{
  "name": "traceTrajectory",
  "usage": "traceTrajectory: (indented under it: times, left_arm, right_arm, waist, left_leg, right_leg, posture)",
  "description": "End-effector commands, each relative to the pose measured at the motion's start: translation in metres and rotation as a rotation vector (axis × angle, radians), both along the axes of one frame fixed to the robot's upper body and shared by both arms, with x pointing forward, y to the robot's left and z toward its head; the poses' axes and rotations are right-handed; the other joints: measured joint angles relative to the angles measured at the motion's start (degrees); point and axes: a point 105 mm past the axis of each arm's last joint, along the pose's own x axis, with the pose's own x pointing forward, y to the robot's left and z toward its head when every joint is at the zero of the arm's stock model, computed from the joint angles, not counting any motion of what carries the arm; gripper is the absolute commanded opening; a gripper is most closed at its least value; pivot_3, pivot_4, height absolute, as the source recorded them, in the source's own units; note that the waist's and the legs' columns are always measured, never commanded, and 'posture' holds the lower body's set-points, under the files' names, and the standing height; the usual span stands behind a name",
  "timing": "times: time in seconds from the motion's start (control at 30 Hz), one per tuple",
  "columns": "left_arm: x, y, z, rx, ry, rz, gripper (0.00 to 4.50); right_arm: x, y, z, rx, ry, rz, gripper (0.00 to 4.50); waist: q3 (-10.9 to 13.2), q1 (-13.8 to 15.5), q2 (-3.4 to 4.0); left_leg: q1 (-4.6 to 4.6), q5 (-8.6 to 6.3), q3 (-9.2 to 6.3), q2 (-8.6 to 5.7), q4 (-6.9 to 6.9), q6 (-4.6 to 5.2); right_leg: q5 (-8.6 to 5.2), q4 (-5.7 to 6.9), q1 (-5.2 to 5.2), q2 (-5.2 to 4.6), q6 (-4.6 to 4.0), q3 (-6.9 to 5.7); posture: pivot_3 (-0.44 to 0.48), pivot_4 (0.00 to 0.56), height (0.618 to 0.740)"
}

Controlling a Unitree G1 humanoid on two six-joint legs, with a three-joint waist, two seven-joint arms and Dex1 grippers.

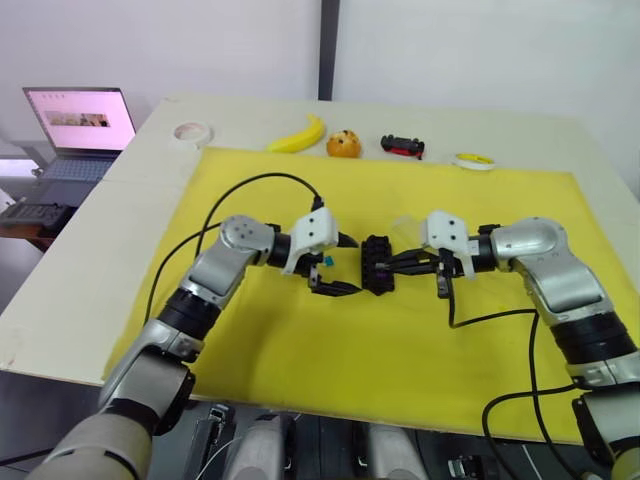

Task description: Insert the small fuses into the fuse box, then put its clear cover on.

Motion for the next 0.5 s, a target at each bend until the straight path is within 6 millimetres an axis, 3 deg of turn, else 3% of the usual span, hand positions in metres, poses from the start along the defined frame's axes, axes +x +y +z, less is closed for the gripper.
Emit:
traceTrajectory:
  times: [0.03, 0.17, 0.5]
  left_arm:
    - [-0.003, -0.002, 0.008, -0.023, -0.040, -0.015, 4.47]
    - [-0.002, -0.002, 0.008, -0.022, -0.039, -0.016, 4.47]
    - [-0.004, -0.005, 0.009, -0.027, -0.040, -0.022, 4.47]
  right_arm:
    - [-0.001, 0.005, 0.014, 0.032, -0.039, 0.014, 0.00]
    - [0.001, 0.002, 0.017, 0.013, -0.048, 0.003, 0.00]
    - [0.006, 0.003, 0.003, -0.041, -0.059, -0.021, 0.00]
  waist:
    - [0.00, 0.00, 0.00]
    - [0.00, 0.00, 0.00]
    - [-0.01, -0.05, 0.00]
  left_leg:
    - [0.00, 0.00, 0.00, 0.00, 0.00, 0.00]
    - [0.01, 0.01, 0.00, 0.00, 0.01, -0.01]
    - [0.04, 0.01, 0.00, 0.00, 0.05, -0.01]
  right_leg:
    - [0.00, 0.00, 0.00, 0.00, 0.00, 0.00]
    - [0.00, 0.02, 0.00, 0.00, 0.00, 0.00]
    - [0.00, 0.08, 0.01, 0.00, 0.00, 0.00]
  posture:
    - [0.000, 0.150, 0.740]
    - [0.000, 0.150, 0.740]
    - [0.000, 0.150, 0.740]
